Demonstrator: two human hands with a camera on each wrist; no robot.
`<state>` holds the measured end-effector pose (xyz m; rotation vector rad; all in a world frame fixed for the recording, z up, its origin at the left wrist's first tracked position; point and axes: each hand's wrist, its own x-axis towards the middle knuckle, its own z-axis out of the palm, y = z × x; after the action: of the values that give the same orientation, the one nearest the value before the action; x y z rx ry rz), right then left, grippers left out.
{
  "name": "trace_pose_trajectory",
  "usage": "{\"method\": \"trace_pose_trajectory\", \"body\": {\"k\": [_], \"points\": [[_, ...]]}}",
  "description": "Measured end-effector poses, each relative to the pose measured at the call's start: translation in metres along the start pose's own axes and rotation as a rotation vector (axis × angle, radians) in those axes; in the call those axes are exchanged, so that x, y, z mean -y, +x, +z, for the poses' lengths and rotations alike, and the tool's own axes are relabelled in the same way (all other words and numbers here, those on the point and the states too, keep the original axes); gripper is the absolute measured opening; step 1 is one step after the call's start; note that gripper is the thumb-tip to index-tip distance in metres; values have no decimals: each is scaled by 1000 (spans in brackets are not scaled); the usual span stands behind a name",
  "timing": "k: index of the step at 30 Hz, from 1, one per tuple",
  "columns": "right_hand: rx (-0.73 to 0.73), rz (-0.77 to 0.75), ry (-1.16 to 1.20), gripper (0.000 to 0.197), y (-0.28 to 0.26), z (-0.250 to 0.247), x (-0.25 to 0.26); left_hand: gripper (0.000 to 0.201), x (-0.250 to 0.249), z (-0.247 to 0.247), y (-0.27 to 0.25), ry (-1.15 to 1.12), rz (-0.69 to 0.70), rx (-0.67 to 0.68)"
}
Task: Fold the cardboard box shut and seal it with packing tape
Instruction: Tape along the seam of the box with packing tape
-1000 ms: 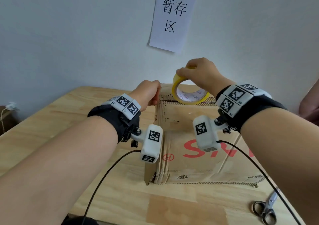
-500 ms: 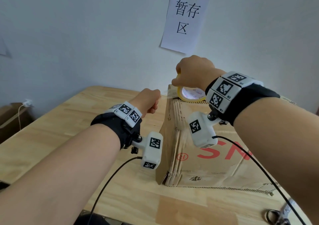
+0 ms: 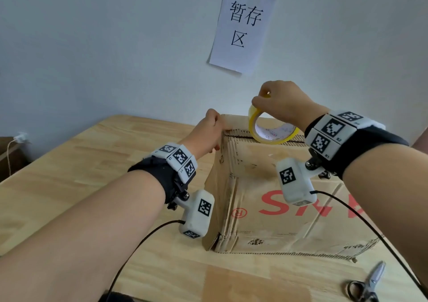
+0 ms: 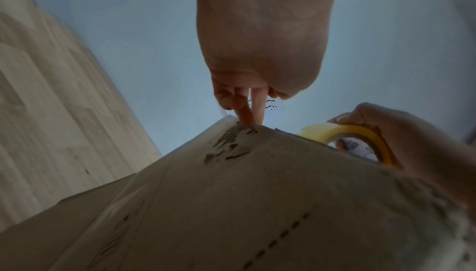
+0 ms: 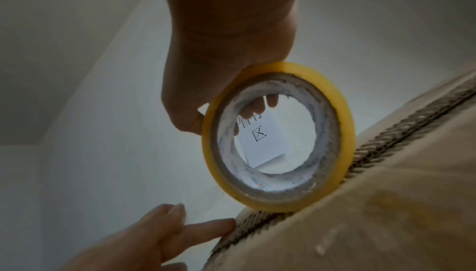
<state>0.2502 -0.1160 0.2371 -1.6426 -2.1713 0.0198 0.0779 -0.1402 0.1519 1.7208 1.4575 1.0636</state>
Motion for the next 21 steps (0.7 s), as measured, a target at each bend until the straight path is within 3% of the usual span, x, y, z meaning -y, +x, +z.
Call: {"method": "trace_pose_trajectory", "body": {"k": [3, 7, 10, 15, 18, 21], "points": [[-94, 43, 155, 29, -1, 4, -10, 35, 0, -1, -1, 41, 18, 24], [-109, 157, 279, 56, -4, 12, -12, 42, 6, -1, 2, 37, 22, 1], [-131, 207, 339, 64, -6, 18, -13, 42, 3, 0, -2, -70, -44, -11], [-104, 182, 240, 44, -11, 18, -6, 22, -1, 2, 0, -210, -92, -115], [-87, 115, 64, 46, -10, 19, 11, 7, -1, 1, 0, -336, -151, -172], [-88, 60, -54, 47, -8, 19, 23, 9, 2, -1, -2, -435, -226, -152]]}}
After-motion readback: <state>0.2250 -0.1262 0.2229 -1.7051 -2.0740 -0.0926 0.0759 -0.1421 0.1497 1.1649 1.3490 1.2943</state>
